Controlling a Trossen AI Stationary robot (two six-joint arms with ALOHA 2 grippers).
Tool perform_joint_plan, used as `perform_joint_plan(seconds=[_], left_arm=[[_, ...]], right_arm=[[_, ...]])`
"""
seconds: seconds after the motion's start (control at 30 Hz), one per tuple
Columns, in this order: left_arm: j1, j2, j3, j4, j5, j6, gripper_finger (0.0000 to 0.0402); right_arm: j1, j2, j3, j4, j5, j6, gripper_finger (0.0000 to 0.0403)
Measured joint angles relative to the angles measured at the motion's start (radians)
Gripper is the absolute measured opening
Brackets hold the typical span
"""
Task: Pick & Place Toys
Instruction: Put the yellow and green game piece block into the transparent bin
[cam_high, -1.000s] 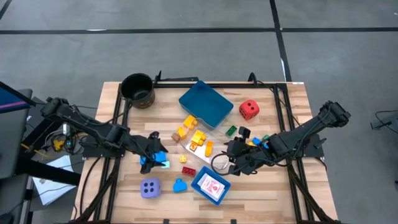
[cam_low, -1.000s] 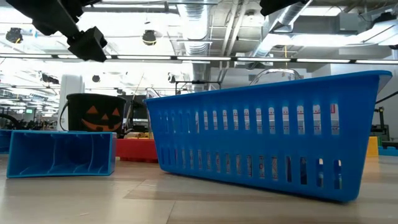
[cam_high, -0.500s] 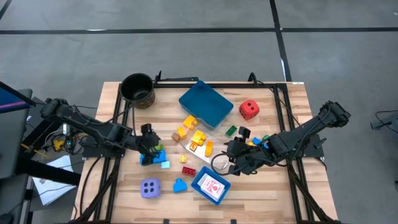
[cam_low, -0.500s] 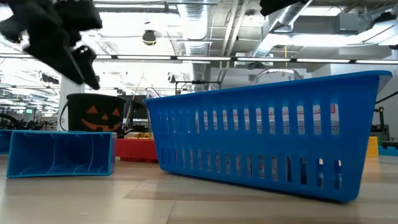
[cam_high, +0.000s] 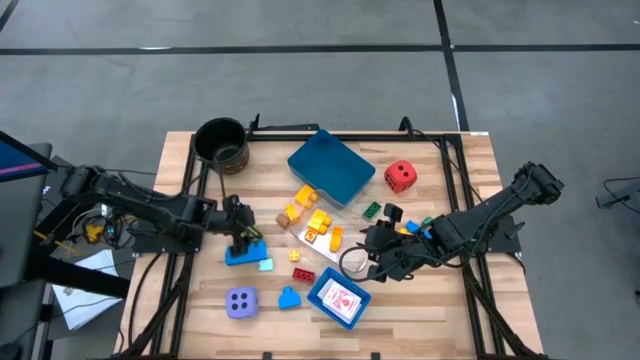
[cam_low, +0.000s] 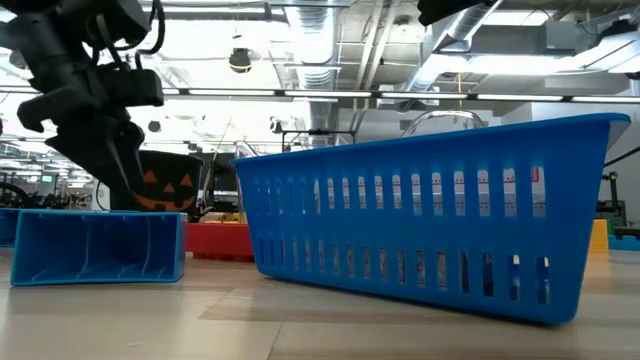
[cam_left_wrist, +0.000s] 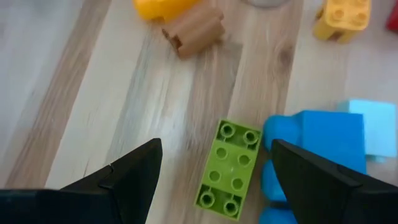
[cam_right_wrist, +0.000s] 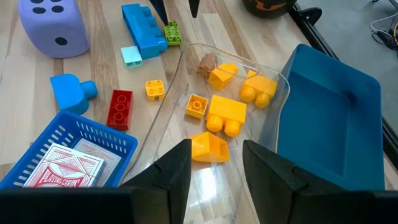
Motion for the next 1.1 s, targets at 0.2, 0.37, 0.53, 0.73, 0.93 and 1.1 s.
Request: perform_joint_plan(seconds=[0.2,0.37,0.53,0.73,0.93,1.1], left_arm=[[0.009,0.019,0.0,-0.001,0.036,0.038,0.0294],[0.009,0.103,0.0,-0.003,0.052,0.054,0.0294],[0.009,0.211,0.0,0.003,0.066,0.055,0.0294],[0.048,0.273,0.005,0.017,0.072,0.056,0.0294],[0.086,0.244,0.0,0.04,0.071,0.056,0.0286],[0.093,0.245,-0.002,0.051,0.029,0.055,0.0243]], right_arm=[[0.0,0.0,0.0,0.0,0.0,0.0,0.0136],[0.0,0.0,0.0,0.002,0.0,0.0,0.0136],[0.0,0.0,0.0,0.003,0.0,0.0,0.0136],[0.0,0.0,0.0,0.003,0.0,0.0,0.0136],[0.0,0.0,0.0,0.003,0.0,0.0,0.0136],[0.0,0.0,0.0,0.003,0.0,0.0,0.0136]])
